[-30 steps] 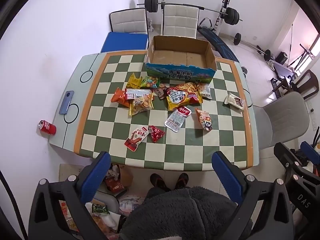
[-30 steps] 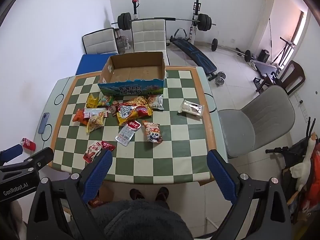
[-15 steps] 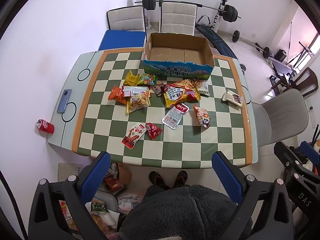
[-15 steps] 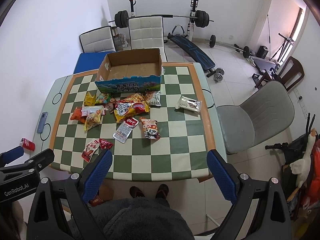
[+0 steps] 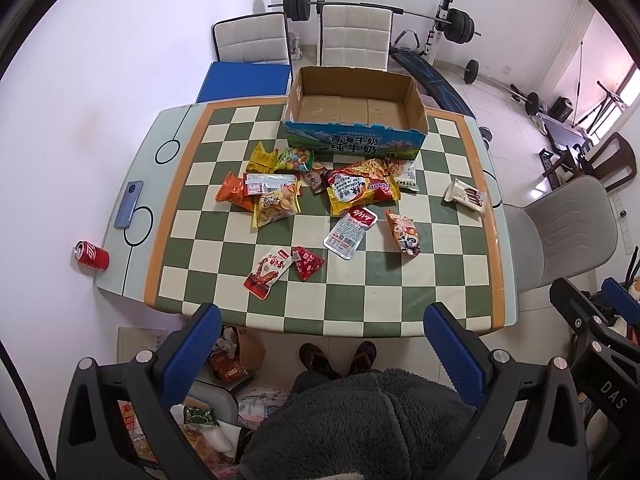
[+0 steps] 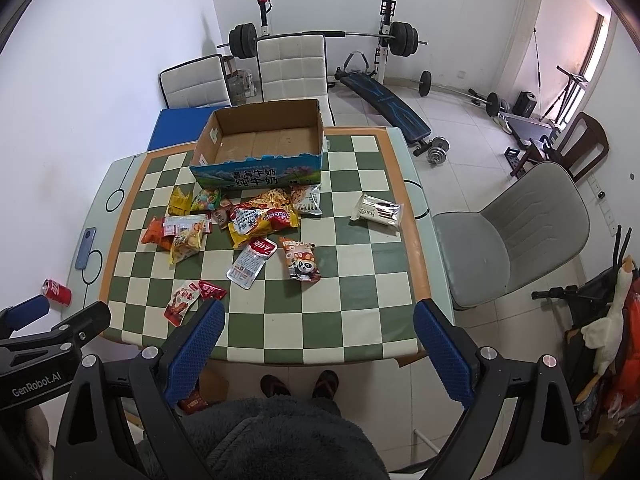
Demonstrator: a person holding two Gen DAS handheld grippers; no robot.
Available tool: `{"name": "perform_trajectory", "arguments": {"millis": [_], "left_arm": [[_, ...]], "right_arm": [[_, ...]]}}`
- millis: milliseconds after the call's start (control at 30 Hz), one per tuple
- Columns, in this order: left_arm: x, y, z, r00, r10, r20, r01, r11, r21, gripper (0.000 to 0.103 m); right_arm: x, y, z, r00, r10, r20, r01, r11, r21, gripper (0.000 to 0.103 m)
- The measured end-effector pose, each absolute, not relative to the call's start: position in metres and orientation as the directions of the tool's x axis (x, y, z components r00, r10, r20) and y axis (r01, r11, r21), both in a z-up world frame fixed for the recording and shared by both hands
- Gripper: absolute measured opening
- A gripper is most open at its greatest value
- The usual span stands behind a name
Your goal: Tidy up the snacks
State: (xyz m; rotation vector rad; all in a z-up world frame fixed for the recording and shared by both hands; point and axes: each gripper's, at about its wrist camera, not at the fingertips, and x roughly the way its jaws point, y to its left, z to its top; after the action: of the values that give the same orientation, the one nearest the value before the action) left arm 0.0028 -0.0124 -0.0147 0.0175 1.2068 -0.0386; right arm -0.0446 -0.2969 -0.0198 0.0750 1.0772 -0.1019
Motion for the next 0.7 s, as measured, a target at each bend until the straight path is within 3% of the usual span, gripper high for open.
{"name": "perform_trajectory", "arguments": {"millis": [700], "left_arm": [[0.0103,-0.0168,-0.0117,0.363,0.008,-0.932,0.064,0.997,0.033,0.103]], "right_arm": [[-0.0422,-0.3009,-0.0198,0.474,-0.049,-0.879,0.121,0.993,0.01,0.097]]}}
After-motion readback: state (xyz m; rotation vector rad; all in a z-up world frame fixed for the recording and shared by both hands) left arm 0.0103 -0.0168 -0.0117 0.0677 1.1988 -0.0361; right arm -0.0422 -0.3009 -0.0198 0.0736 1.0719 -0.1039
